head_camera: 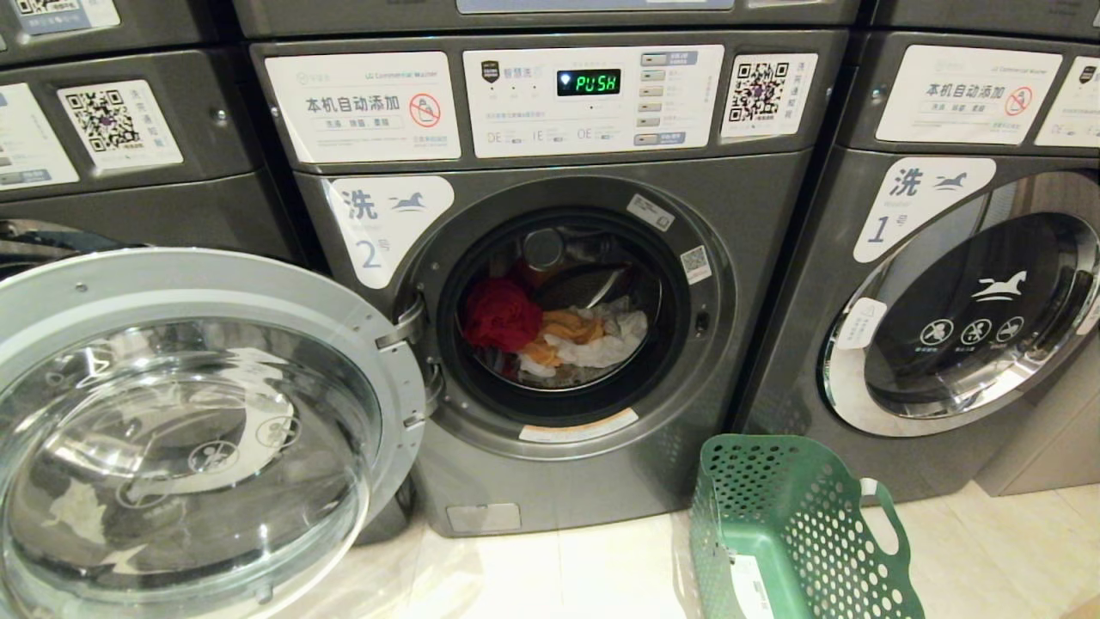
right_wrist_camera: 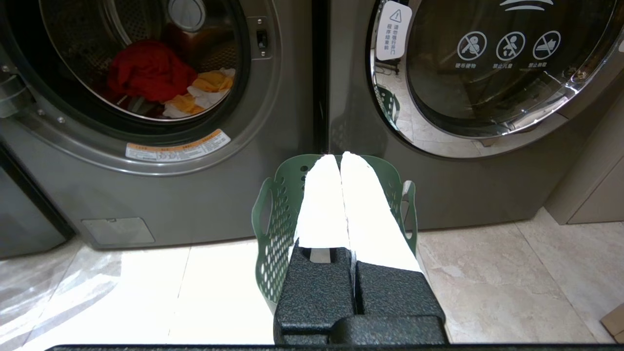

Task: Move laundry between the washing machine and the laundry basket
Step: Pick a cloth and place it into the basket

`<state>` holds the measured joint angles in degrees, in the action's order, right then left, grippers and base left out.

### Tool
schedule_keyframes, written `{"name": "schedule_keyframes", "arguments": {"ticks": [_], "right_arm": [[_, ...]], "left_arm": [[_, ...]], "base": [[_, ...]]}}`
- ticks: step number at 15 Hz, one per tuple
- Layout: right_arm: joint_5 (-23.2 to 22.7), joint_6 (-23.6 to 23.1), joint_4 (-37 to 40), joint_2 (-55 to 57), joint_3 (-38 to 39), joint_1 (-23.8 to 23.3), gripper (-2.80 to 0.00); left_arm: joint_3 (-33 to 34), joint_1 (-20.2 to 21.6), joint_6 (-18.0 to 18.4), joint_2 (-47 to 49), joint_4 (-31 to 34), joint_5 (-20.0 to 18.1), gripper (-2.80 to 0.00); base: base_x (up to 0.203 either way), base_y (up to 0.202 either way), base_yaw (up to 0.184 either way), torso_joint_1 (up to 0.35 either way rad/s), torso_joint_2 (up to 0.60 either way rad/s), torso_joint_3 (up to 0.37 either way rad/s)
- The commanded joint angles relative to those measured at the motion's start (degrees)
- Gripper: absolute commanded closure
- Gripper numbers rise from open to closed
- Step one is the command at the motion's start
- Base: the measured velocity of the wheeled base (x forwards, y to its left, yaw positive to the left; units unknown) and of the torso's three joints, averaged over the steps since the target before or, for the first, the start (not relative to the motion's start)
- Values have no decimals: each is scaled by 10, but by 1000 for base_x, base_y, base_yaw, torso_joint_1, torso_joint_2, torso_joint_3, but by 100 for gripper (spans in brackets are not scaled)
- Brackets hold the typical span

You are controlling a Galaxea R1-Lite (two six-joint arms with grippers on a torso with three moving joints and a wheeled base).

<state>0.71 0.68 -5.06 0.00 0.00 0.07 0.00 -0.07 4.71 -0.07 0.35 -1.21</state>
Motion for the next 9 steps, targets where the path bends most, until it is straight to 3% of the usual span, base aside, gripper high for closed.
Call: {"name": "schedule_keyframes", "arguments": {"ticks": [1, 9], "right_arm": [[1, 0, 0, 0, 19, 0, 0], [0, -1, 0, 1, 19, 0, 0]], "left_arm": [[1, 0, -2, 1, 0, 1, 0], [1, 0, -1, 1, 2, 2, 0]], "base": [[0, 0, 0, 0, 0, 0], [0, 0, 0, 0, 0, 0]]}}
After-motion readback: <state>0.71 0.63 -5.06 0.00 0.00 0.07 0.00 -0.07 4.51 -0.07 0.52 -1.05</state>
